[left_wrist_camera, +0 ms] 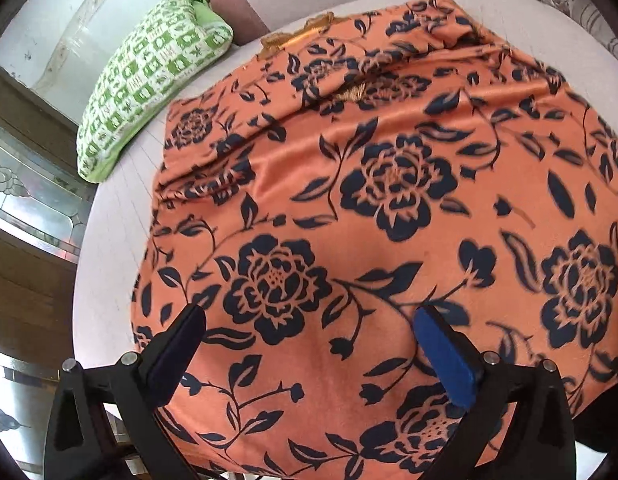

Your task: Fold small clothes

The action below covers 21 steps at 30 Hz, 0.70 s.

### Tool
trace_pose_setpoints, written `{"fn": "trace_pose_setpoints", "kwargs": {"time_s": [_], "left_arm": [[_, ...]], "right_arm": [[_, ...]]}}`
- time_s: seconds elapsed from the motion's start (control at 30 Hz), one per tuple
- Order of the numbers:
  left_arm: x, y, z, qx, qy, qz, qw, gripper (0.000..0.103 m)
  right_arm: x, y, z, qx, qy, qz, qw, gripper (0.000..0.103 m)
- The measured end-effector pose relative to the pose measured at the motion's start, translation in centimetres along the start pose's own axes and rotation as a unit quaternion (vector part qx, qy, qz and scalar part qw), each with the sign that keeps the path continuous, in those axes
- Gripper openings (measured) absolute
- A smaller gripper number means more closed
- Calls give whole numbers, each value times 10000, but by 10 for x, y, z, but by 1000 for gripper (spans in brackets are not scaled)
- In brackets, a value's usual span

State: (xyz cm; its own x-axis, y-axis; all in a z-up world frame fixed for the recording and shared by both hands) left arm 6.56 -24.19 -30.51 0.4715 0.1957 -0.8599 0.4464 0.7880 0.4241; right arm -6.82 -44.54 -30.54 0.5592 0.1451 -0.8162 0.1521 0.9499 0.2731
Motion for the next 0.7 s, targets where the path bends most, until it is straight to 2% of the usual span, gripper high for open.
{"fn": "trace_pose_setpoints", "kwargs": {"time_s": [0.2,0.3,0.33,0.4,0.43,0.5,0.57,0.63,0.7], "left_arm": [[-24,8,17,-353,-469,87,9982,103],[-15,18,25,-552,-566,224,9966,103],[-9,19,25,-581,-526,287,9965,103],[17,16,24,-505,-117,502,9974,103],[24,14,21,-508,24,452,9977,103],[23,16,16,-766,-159,402,9961,103],[19,16,15,-819,-112,279,9962,103],[8,17,12,-855,-232,111,9960,103],[-9,26,6,-934,-465,101,9945,103]], "right_arm": [[-8,7,6,-44,-267,38,9996,17],[-9,16,14,-156,-383,14,9991,17],[-7,18,17,-183,-445,-12,9988,17],[-3,21,23,-127,-501,34,9987,17],[0,22,29,-69,-496,104,9987,17],[8,25,37,15,-455,185,9988,17],[19,31,46,120,-320,268,9991,17],[28,34,52,244,-243,373,9987,17],[41,35,62,542,-130,637,9964,17]]}}
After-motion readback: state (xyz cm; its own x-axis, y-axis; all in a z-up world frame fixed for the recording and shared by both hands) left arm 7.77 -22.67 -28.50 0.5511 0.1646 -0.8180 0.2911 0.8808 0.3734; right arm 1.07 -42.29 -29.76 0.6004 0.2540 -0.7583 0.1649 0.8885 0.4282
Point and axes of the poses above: each gripper's, at about its wrist camera, not at the fingertips, and x roughly the way its jaws point, y to its left, z to its top, the point moved 1 cm from there along x, roughly the way its jaws point, and after that the axes turned 4 degrees about y, right-handed, at the moved point
